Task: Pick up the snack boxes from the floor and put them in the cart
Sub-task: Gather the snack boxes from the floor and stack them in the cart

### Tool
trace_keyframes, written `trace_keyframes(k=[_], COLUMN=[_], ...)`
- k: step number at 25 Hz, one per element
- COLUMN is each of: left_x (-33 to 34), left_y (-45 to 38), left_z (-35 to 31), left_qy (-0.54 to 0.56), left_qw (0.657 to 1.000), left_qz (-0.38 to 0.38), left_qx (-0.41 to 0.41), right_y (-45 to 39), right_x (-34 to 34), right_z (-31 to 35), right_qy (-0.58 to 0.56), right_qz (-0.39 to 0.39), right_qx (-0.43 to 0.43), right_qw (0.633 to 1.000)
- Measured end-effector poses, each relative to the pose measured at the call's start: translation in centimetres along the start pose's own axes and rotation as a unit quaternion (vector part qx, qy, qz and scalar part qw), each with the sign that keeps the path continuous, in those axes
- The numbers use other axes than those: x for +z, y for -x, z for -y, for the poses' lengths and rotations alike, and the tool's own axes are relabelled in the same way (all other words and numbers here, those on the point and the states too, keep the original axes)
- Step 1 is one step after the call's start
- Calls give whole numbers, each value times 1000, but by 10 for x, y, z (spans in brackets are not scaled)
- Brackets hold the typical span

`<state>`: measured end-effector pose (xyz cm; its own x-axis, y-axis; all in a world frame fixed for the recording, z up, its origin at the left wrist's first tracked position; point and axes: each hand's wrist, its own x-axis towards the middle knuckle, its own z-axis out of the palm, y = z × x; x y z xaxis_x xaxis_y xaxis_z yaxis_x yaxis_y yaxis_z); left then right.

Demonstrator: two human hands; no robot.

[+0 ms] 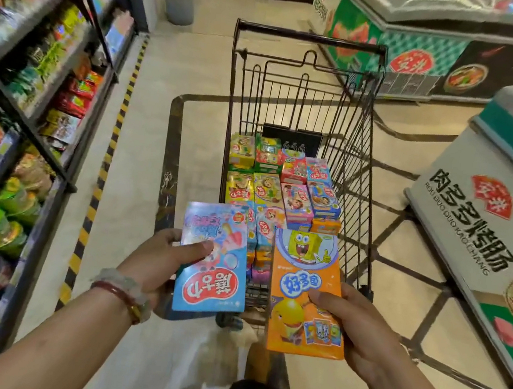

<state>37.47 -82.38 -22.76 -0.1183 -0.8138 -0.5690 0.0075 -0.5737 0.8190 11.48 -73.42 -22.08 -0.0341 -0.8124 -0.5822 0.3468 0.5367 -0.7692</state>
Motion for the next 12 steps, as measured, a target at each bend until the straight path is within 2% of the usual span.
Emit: trace_keyframes(k=[8,12], left_x=[38,65], left_y=[-126,-195], left_z=[-47,-58], left_qy=[2,3], left_qw=[999,998], left_qz=[-42,-57], left_qx=[-21,-25], right_y=[-139,-215], right_x=[-24,-37], right_z=[70,94], right_qy=[-5,27], right_qz=[3,4], right_qx=[7,15], right_qw=[1000,1000])
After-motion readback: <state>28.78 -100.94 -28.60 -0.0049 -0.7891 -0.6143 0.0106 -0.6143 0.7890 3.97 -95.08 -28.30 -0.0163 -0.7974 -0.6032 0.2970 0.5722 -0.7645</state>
